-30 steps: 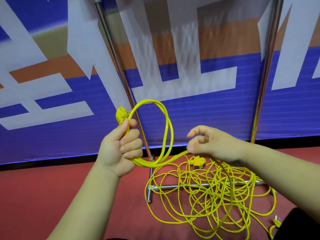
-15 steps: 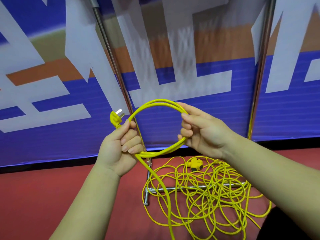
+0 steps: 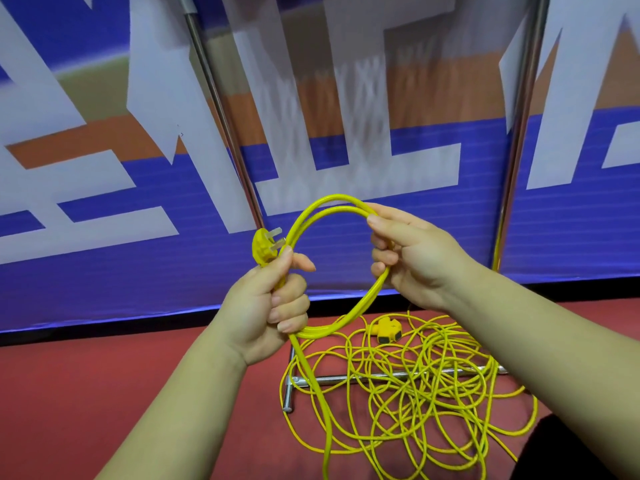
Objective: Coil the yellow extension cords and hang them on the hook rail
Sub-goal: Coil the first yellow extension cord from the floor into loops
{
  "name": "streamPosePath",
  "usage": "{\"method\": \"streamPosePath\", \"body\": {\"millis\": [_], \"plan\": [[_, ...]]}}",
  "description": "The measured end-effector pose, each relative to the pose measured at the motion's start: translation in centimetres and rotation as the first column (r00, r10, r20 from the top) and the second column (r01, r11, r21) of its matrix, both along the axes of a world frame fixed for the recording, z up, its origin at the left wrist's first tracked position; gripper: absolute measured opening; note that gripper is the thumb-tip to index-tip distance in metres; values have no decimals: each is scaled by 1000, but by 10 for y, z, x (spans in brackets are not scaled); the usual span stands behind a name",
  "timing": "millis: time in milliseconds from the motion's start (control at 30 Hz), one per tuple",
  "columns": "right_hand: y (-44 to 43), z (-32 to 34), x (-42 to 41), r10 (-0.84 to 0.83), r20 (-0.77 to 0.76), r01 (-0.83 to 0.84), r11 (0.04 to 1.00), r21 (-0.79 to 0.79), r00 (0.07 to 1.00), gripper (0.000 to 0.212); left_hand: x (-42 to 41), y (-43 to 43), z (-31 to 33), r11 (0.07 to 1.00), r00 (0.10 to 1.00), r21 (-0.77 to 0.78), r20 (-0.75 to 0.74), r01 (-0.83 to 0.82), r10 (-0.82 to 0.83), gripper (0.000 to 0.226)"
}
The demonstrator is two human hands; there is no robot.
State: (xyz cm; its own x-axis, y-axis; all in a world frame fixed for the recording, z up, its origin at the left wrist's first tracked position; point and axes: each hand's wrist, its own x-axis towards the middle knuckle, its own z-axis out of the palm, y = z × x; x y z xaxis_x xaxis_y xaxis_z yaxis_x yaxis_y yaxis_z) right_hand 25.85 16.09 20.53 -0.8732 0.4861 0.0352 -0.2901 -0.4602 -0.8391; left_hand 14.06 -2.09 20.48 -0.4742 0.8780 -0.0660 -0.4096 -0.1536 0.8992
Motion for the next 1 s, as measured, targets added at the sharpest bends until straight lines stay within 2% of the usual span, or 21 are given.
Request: {"method": "streamPosePath", "body": {"millis": [167, 267, 367, 500, 567, 700, 767, 867, 900, 1000], "plan": [[0, -6, -4, -99, 70, 94, 993, 66, 993, 25, -2, 0, 0, 992, 992, -7, -3, 128, -128, 36], [0, -8, -2, -164, 70, 142, 956, 256, 984, 24, -6, -3, -1, 987, 987, 7, 20, 161, -161, 38], [0, -9, -2, -239, 59, 187, 870, 456, 969, 25, -8, -7, -1, 977, 976, 64, 59, 204, -208, 39], [1, -12, -2, -283, 66, 195, 794, 576, 957, 29, -9, -10, 4, 950, 949, 159, 124, 268, -289, 47], [0, -13, -1, -267, 71, 179, 796, 578, 961, 30, -5, -8, 8, 973, 967, 115, 137, 201, -215, 53], [-9, -20, -1, -203, 119, 116, 854, 507, 972, 35, 4, -4, 11, 995, 993, -46, 71, -91, 94, 59], [-16, -32, -1, -125, 222, 8, 885, 465, 967, 52, 5, -4, 11, 975, 976, -63, 19, -213, 215, 58], [-32, -55, -2, 19, 407, -237, 837, 492, 913, 95, 2, -5, 15, 935, 934, -20, 38, -355, 356, 59], [-39, -60, -3, 78, 436, -309, 815, 490, 897, 97, 0, -6, 16, 923, 921, 2, 60, -385, 384, 59], [-61, -77, -5, 270, 468, -480, 773, 416, 841, 83, -4, -11, 17, 895, 895, 46, 79, -443, 439, 59]]}}
